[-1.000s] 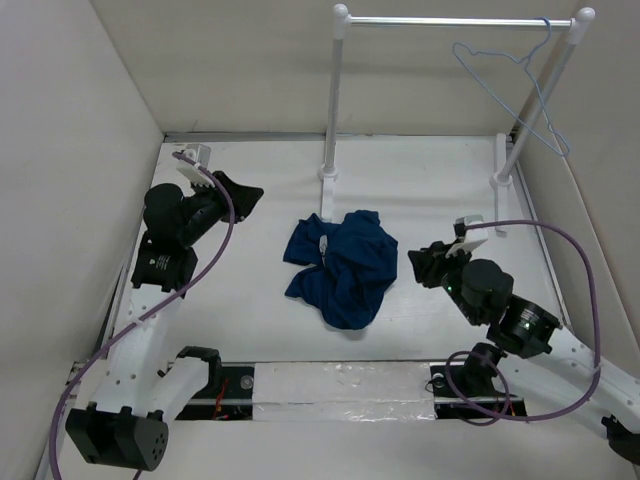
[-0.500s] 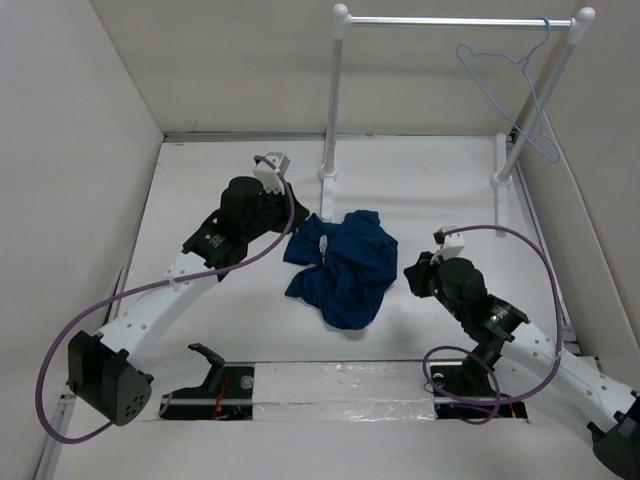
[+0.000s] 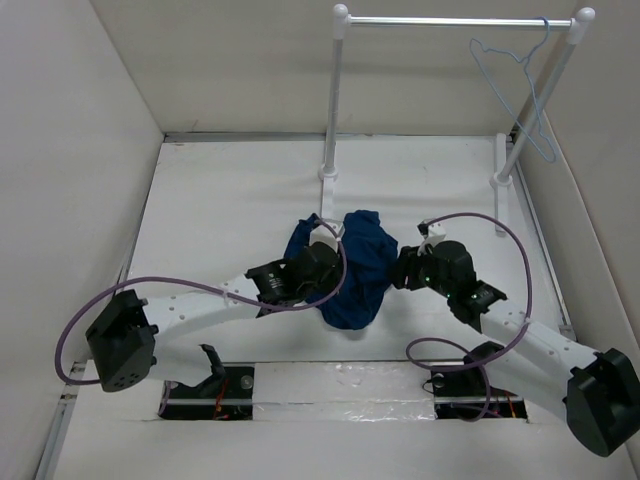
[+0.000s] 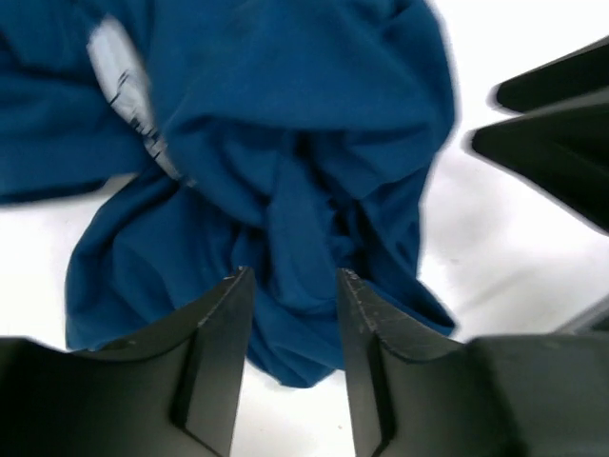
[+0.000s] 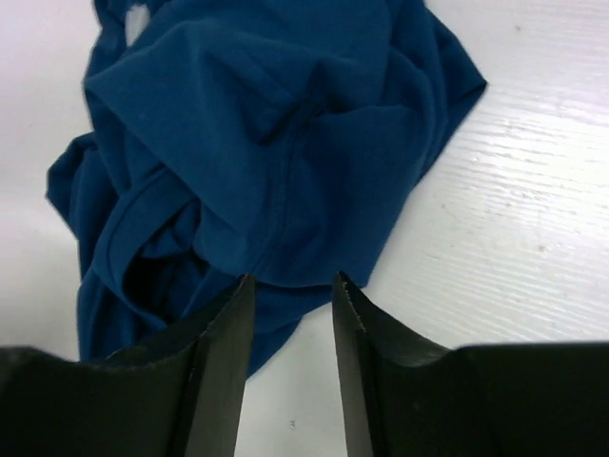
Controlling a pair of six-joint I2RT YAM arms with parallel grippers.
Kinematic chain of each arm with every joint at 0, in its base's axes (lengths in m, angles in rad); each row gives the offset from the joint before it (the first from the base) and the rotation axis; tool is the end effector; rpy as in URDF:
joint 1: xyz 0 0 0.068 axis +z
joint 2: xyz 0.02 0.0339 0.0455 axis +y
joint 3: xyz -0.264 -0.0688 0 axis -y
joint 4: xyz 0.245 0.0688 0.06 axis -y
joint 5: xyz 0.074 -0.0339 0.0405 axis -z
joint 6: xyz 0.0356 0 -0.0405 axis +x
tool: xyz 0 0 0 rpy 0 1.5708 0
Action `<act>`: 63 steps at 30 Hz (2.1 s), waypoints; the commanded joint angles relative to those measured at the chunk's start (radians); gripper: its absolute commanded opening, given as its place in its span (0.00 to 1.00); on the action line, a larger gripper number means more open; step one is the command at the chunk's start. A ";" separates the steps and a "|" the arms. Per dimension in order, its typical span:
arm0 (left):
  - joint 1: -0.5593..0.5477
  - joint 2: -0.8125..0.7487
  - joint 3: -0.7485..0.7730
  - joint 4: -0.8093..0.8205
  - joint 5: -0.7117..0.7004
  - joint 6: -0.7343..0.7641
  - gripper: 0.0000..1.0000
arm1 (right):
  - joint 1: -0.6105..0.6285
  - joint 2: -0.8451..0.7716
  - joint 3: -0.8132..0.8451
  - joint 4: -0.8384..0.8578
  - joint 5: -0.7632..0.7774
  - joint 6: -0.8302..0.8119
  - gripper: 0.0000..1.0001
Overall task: Place the t-shirt on the hanger
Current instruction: Pick up the T-shirt from the center of the board.
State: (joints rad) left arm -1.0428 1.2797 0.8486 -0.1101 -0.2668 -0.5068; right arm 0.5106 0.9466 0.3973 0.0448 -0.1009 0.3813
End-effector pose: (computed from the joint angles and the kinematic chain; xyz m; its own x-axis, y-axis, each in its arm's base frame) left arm 0.1516 -0.2412 0.2627 -0.5761 0.0584 -0.8153 0.5030 0.8116 -0.2973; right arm 0.1743 0.1017 0.1981 -0.6010 0.0877 -0.7944 -0.3658 0.8536 0.3710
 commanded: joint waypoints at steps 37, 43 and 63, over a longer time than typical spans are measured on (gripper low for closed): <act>0.133 -0.351 -0.295 0.345 0.095 -0.099 0.00 | 0.077 0.248 0.630 -0.042 0.136 -0.259 0.00; 0.133 -0.415 -0.423 0.535 0.185 -0.206 0.00 | -0.035 0.360 0.623 0.018 0.072 -0.249 0.00; 0.101 -0.151 -0.207 0.492 0.189 0.005 0.44 | -0.073 0.302 0.609 -0.036 -0.137 -0.237 0.00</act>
State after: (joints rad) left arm -0.9360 1.1301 0.5941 0.3695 -0.0834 -0.5739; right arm 0.4446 1.3071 1.0229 -0.0231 -0.1959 0.1467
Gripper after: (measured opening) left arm 0.414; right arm 0.012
